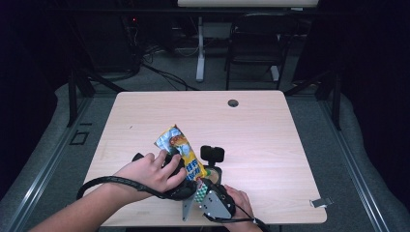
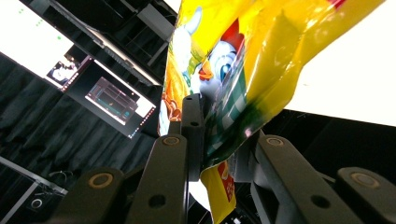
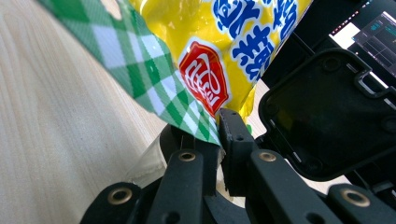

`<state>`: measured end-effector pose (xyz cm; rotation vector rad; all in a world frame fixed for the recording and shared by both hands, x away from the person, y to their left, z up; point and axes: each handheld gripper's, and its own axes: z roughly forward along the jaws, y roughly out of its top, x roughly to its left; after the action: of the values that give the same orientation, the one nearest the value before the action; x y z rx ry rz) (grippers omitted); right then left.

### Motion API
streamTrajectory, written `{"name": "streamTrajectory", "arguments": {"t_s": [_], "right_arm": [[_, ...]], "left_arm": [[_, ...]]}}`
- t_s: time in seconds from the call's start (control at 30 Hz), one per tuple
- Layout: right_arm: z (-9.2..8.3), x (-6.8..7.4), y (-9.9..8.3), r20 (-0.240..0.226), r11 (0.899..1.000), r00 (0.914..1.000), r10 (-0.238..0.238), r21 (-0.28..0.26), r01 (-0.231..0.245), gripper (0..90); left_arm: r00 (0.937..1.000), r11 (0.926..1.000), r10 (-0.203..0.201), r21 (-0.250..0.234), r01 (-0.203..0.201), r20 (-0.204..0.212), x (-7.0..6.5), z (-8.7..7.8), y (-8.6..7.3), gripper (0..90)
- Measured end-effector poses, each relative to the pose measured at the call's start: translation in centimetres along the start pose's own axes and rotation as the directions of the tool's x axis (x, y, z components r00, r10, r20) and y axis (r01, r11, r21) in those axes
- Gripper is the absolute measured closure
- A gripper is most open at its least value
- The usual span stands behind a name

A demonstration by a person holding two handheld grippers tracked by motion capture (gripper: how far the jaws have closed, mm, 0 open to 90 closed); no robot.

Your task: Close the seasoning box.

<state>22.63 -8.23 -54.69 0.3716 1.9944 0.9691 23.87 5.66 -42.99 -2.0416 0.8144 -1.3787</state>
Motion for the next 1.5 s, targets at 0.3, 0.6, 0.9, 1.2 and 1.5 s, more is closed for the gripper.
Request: {"name": "streamTrajectory", "arguments": {"t_s": [0.3,0.6,0.9,1.2,1.5], "right_arm": [[-0.15,-0.05,0.1,-0.004,1.0,1.0,0.007,-0.002,-0.007,86.0],[-0.33,0.01,0.23,-0.004,1.0,1.0,0.002,-0.001,-0.002,86.5],[-0.35,0.08,0.31,-0.01,1.0,0.9999,-0.004,-0.003,0.004,86.5],[-0.28,0.06,0.24,-0.006,1.0,1.0,-0.003,-0.002,0.003,86.5],[-0.62,0.12,0.46,-0.004,1.0,1.0,-0.007,-0.007,0.007,86.6]], "left_arm": [[1.0,1.0,0.006,0.003,-0.006,0.001,0.17,-0.26,0.02,79.6],[1.0,1.0,0.005,0.0,-0.005,0.003,0.2,-0.34,-0.02,79.7],[0.9999,0.9999,0.01,0.003,-0.01,0.005,0.2,-0.38,-0.03,79.9],[0.9998,0.9998,0.017,0.005,-0.017,0.005,0.29,-0.46,0.08,79.9],[0.9999,0.9999,0.015,0.003,-0.015,-0.003,0.42,-0.77,-0.01,79.9]]}}
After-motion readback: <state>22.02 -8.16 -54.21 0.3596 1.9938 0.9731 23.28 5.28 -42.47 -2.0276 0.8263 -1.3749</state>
